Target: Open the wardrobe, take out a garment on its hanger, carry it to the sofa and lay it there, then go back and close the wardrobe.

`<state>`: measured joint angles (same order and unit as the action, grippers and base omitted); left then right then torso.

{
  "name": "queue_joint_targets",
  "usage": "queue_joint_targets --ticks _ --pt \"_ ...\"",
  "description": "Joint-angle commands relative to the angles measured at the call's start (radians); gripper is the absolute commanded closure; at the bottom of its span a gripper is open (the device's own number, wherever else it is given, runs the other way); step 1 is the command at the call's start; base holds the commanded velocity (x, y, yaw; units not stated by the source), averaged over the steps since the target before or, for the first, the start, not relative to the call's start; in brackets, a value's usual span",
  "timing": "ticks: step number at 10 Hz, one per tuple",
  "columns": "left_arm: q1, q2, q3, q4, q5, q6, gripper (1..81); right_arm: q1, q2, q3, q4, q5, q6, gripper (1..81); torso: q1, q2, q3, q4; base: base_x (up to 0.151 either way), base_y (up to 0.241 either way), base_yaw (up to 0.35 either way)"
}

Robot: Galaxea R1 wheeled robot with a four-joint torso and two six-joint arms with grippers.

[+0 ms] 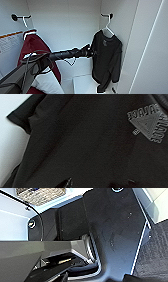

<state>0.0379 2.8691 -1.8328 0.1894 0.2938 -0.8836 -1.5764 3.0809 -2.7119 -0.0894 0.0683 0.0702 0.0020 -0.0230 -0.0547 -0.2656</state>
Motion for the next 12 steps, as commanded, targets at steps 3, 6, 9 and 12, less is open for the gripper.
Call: queue_joint_targets --ticks 3,6,9,12 --pt "-0.31 0.05 -0.065 -0.002 -0.016 -0.156 1.0 0.034 0.009 0.008 0.0 -0.051 -0.001 1.0 0.0 0.0 0.0 0.0 0.0 0.0 0.0" --pt "-0.391 0.058 -0.089 -0.002 -0.025 -0.239 1.0 0.034 0.014 0.008 0.0 -0.051 0.002 1.0 0.0 0.0 0.0 -0.029 0.0 0.0 0.0" --pt "-0.442 0.075 -0.118 -0.008 -0.028 -0.296 1.0 0.031 0.015 0.008 0.0 -0.055 -0.004 1.0 0.0 0.0 0.0 -0.026 0.0 0.0 0.0" --pt "-0.447 0.101 -0.174 -0.01 -0.1 -0.336 1.0 0.031 0.015 0.008 0.0 -0.053 -0.004 1.0 0.0 0.0 0.0 -0.035 0.0 0.0 0.0"
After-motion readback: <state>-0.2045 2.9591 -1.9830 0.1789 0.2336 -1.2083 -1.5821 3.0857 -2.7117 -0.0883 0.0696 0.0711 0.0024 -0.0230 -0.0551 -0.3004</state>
